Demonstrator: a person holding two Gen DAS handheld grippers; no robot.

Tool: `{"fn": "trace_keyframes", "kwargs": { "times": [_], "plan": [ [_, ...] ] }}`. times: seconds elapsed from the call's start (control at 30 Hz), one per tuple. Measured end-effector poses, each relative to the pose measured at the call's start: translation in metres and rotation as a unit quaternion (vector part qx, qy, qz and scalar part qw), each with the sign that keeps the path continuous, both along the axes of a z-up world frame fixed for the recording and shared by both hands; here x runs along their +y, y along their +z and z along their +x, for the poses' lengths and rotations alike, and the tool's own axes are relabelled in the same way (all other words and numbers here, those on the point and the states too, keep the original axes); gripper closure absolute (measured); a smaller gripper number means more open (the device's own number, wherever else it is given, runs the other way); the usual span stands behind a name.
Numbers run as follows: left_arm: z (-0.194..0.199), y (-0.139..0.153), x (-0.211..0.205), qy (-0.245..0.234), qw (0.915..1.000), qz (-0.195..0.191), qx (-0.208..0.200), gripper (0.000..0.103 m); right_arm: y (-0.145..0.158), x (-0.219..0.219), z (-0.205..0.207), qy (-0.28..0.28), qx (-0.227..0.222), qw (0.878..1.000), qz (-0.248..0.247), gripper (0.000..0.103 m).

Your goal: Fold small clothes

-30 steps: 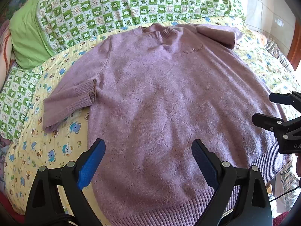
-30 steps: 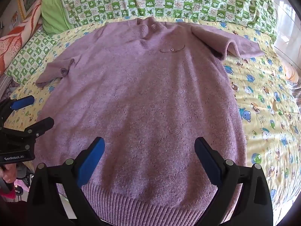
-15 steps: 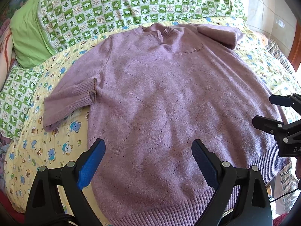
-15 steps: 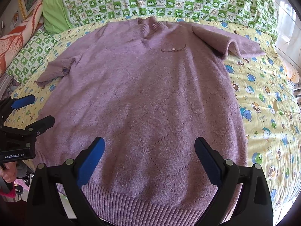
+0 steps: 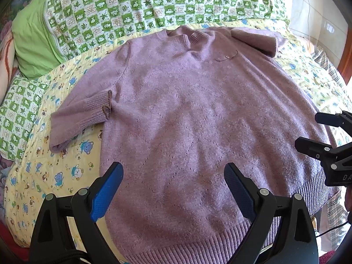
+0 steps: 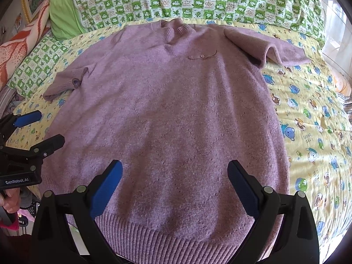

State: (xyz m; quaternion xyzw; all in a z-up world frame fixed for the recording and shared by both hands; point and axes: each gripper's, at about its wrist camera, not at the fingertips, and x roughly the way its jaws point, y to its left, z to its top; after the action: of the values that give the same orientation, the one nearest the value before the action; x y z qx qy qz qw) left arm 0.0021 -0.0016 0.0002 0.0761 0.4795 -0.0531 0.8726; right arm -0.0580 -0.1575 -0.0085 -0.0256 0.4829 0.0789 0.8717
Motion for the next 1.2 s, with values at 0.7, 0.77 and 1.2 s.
{"fn": "trace_keyframes", "kwargs": {
  "times": [0.7,0.77,1.2],
  "plan": [
    [0.033,-0.008,0.008,0.026,0.9994,-0.012,0.019,0.009,0.0,-0.023,0.023,-0.031,0.039,0.998,0.023,0.007],
    [0.042,-0.008,0.009,0.03,0.9992,-0.01,0.024,0.009,0.002,-0.031,0.029,-0.039,0.04,0.998,0.035,0.007],
    [0.123,-0.007,0.013,0.05,0.9985,-0.013,0.02,0.009,0.02,-0.138,0.109,-0.166,-0.003,0.982,0.092,0.007]
  ]
}}
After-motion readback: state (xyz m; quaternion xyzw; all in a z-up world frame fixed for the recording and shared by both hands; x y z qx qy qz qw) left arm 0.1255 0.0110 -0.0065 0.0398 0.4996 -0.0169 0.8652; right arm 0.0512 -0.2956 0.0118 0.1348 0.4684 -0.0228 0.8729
